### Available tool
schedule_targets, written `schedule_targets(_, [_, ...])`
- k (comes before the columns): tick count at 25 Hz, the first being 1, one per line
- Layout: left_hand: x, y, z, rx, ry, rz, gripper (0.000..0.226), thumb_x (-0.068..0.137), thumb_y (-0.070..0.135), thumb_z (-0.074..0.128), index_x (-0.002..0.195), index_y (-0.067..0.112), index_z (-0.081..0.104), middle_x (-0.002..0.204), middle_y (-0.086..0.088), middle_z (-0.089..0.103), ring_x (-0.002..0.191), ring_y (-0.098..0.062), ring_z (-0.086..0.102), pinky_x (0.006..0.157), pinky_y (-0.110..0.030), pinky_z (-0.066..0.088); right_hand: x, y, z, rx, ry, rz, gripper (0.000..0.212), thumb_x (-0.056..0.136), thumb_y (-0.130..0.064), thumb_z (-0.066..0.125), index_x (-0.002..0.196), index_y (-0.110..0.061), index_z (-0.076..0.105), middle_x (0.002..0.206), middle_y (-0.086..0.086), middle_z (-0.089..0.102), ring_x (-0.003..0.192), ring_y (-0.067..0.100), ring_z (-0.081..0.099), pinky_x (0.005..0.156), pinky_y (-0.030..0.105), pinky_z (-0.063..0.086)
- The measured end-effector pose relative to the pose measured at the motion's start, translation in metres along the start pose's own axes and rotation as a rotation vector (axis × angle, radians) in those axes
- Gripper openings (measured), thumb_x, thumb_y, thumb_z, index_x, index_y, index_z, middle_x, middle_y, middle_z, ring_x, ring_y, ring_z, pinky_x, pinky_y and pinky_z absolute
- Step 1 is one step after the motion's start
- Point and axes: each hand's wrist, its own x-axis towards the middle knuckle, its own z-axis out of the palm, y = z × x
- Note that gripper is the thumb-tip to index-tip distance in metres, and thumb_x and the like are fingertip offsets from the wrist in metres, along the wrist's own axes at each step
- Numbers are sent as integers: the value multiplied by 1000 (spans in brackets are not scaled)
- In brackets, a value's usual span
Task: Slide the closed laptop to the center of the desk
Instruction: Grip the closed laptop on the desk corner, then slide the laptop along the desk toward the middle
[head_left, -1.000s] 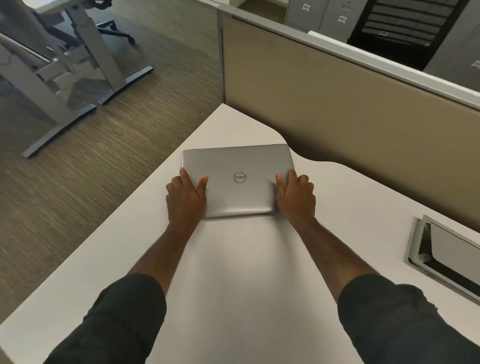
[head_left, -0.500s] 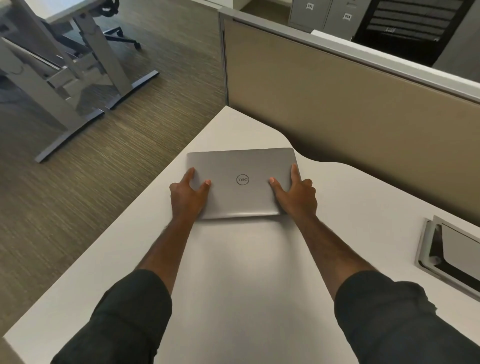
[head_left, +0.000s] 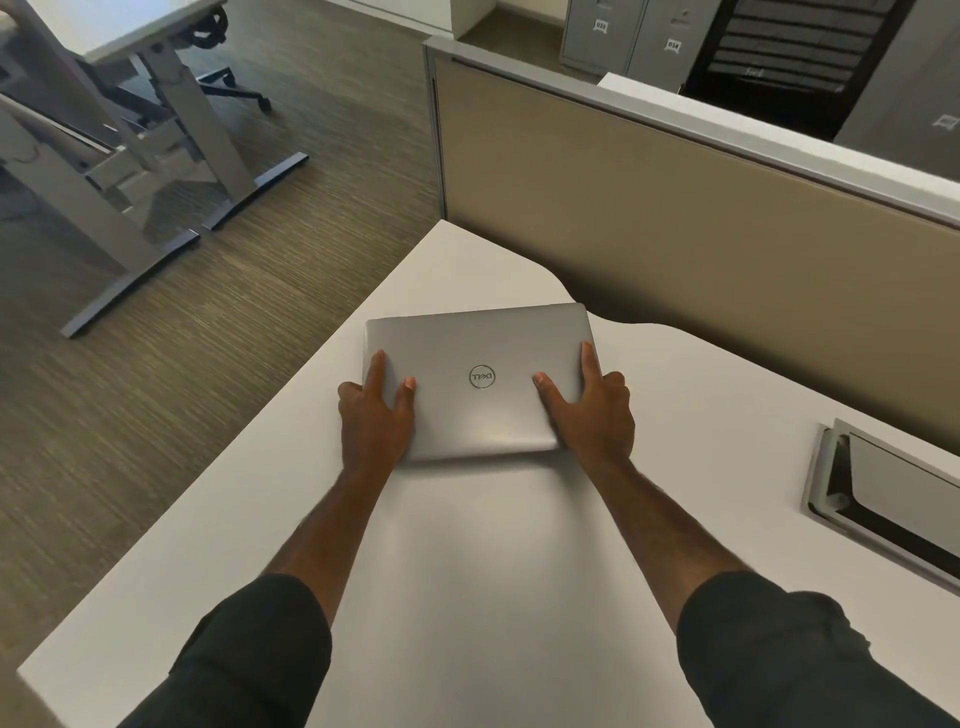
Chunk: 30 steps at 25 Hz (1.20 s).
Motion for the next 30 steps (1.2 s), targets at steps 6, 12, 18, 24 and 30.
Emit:
schedule_targets(6, [-46,-2,-11,-51,-7,-15,63,96,44,59,154,28,36,120,-19,46,115,-38,54,104,-40,45,-39,15,-17,-16,10,11,94,77,-88,42,156,-42,21,114,8,51,116,31,51,83,42,47])
schedule_targets(12, [-101,-13,-22,-36,-7,9,63,96,42,60,153,28,37,117,-19,48,111,-37,56,101,-39,45,-98,37,-33,0,1,37,92,79,-86,44,156,-43,18,116,7,51,119,31,50,85,43,48])
schedule_targets(18, [-157,-27,-24,-28,-30,43,63,96,39,61,153,26,38,113,-20,48,108,-36,55,100,-37,45,-157,70,-47,-6,15,85,92,79,-86,43,156,-43,18,116,6,50,118,29,49,85,43,50])
schedule_targets(24, [-206,-43,-19,-37,-71,39,63,95,39,63,153,29,38,112,-18,48,107,-36,55,99,-40,48,-208,102,-59,-1,21,127,90,81,-82,49,157,-42,22,113,6,51,118,30,49,84,43,51])
schedule_targets(30, [-249,-54,-14,-55,-120,39,64,95,38,63,153,29,38,111,-15,47,108,-34,54,97,-34,44,-252,127,-71,-12,34,168,89,82,-80,51,157,-41,22,110,6,51,116,30,51,83,43,52])
